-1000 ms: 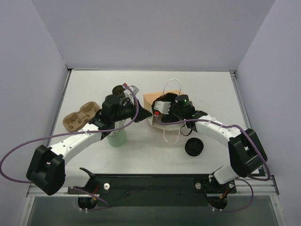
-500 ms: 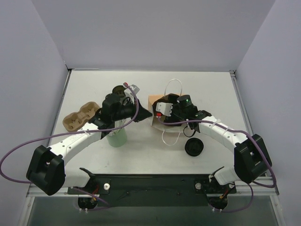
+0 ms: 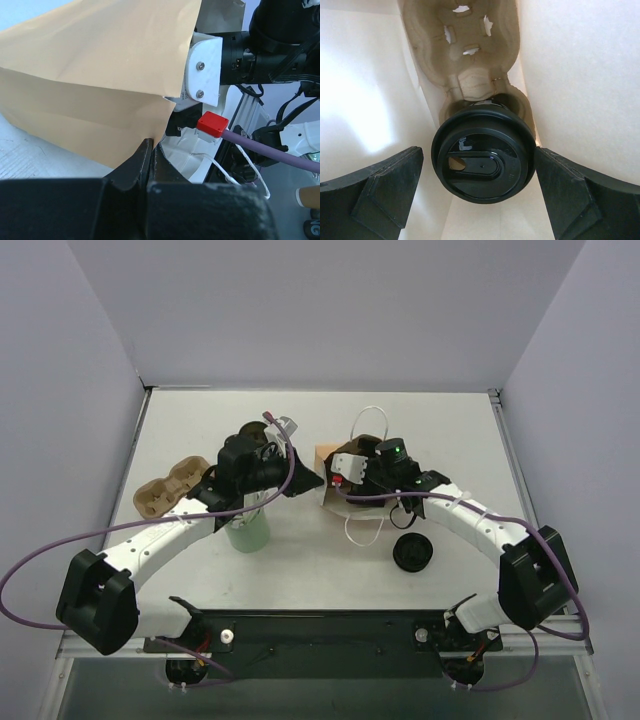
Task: Pack the takeout coffee
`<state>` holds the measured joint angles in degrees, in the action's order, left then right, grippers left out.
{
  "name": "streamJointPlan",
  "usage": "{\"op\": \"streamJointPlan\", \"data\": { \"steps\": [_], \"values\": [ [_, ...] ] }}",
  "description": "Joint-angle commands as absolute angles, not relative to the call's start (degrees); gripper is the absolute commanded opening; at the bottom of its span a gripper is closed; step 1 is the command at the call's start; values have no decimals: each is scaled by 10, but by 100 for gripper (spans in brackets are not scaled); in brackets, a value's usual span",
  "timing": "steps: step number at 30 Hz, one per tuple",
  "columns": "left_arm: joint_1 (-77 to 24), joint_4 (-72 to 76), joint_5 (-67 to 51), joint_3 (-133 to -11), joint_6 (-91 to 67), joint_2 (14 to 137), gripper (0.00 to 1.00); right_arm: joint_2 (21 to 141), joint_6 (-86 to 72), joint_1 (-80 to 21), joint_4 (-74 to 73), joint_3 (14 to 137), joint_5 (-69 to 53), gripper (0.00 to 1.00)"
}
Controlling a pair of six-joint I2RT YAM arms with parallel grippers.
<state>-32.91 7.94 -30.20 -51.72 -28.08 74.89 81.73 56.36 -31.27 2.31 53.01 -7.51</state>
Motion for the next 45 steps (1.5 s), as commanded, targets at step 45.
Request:
{"op": "streamJointPlan", "data": {
  "steps": [45],
  "values": [
    [-332,1,-293,-633,-327,785,0,736,449,-307,-91,655,-130,89]
  ]
}}
